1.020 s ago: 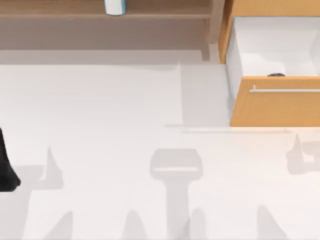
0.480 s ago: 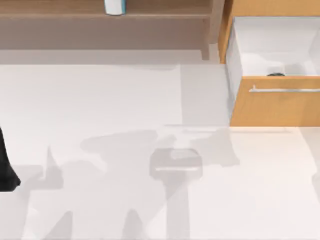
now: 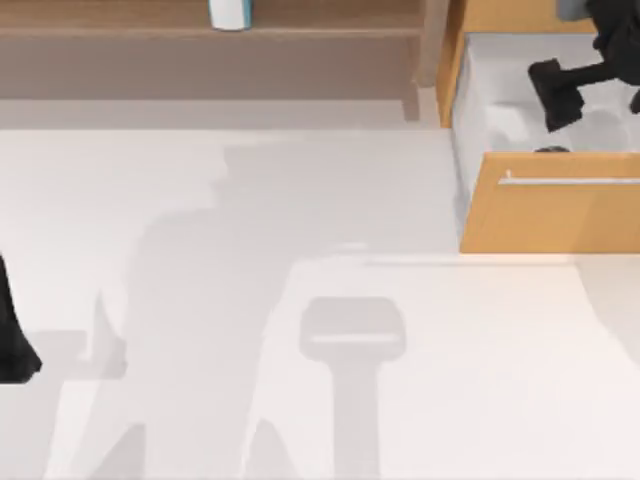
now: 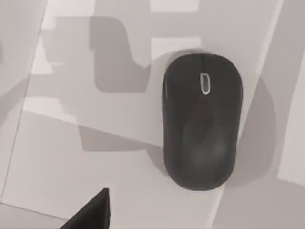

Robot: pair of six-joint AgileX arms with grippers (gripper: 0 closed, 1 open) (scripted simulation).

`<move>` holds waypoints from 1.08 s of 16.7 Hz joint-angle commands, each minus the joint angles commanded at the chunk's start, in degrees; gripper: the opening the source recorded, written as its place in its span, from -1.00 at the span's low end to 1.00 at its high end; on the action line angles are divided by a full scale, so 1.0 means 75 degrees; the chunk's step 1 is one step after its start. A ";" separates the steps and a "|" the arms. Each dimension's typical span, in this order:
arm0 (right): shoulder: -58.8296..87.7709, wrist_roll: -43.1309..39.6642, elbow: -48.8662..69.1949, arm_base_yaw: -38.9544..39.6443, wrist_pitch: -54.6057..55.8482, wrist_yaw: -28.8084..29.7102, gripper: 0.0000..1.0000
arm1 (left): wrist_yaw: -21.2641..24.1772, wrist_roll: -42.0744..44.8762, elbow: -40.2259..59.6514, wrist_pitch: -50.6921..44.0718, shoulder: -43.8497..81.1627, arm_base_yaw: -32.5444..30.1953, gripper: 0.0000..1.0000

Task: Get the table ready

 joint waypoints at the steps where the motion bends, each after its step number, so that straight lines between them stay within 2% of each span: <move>1: 0.0483 -0.0031 0.0435 0.0018 -0.0257 0.0010 1.00 | 0.0000 0.0000 0.0000 0.0000 0.0000 0.0000 1.00; 6: 0.1843 -0.0116 0.1657 0.0036 -0.1026 0.0043 1.00 | 0.0000 0.0000 0.0000 0.0000 0.0000 0.0000 1.00; 18: 0.1940 -0.0102 0.1362 0.0048 -0.0662 0.0047 1.00 | 0.0000 0.0000 0.0000 0.0000 0.0000 0.0000 1.00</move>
